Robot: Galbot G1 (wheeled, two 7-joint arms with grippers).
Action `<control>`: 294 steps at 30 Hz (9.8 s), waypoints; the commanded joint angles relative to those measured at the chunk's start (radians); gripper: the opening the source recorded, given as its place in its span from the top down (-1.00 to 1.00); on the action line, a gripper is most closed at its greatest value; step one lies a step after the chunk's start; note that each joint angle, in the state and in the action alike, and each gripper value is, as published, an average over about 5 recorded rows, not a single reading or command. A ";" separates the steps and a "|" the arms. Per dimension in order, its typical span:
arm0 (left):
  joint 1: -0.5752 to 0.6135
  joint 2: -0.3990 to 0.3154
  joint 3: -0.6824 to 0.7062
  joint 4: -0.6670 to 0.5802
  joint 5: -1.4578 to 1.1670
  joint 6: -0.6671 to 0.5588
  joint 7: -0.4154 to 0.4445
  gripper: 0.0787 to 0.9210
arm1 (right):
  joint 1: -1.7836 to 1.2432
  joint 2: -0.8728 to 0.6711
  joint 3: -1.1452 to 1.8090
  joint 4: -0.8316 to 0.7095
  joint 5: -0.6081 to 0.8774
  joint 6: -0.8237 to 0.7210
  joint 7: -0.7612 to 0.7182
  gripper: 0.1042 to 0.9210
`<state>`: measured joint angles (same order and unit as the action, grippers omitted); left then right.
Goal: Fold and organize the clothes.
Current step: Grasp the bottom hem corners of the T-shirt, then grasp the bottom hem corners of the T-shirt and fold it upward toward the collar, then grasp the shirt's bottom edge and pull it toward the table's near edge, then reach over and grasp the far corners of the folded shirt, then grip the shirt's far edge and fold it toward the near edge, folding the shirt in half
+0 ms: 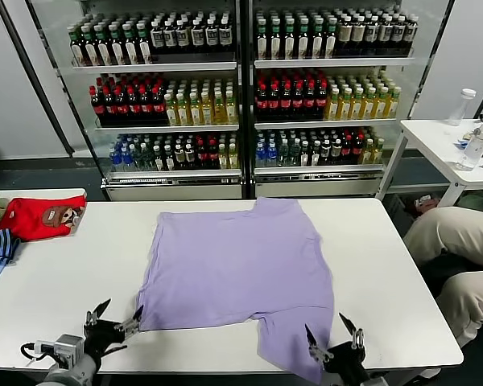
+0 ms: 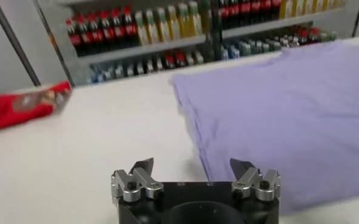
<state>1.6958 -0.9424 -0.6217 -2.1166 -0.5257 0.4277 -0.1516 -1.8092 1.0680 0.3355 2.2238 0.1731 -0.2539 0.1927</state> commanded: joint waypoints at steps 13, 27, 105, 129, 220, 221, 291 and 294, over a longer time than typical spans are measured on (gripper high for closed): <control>0.052 0.006 0.019 0.007 -0.090 0.003 -0.011 -0.68 | -0.042 -0.003 -0.046 0.014 0.102 -0.059 0.061 -0.04; 0.053 -0.008 0.025 -0.017 -0.080 -0.006 0.018 0.27 | -0.018 -0.015 -0.011 0.043 0.168 -0.064 0.049 0.89; -0.176 -0.030 0.034 0.071 -0.011 -0.001 0.040 0.31 | 0.294 0.011 0.025 -0.013 0.187 -0.228 0.040 0.08; -0.185 -0.034 0.072 0.138 -0.073 0.031 0.023 -0.27 | 0.207 0.096 -0.039 -0.053 0.180 -0.233 0.080 0.02; -0.804 -0.007 0.222 0.714 0.013 0.075 0.414 -0.75 | 1.227 0.411 -0.180 -1.017 0.250 -0.319 0.157 -0.43; -0.804 -0.008 0.222 0.715 0.013 0.071 0.415 -0.73 | 1.223 0.409 -0.181 -1.012 0.250 -0.322 0.157 -0.35; -0.283 0.015 0.018 0.240 0.063 -0.062 0.224 0.70 | 0.319 0.118 0.041 0.021 0.164 -0.275 0.049 0.46; -0.274 -0.010 0.039 0.194 0.047 -0.052 0.119 0.52 | 0.291 0.124 0.053 0.048 0.155 -0.267 0.045 0.25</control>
<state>1.3815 -0.9151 -0.5993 -1.7989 -0.5390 0.3285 0.1669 -1.4448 1.1911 0.3506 2.2158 0.3568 -0.5237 0.2437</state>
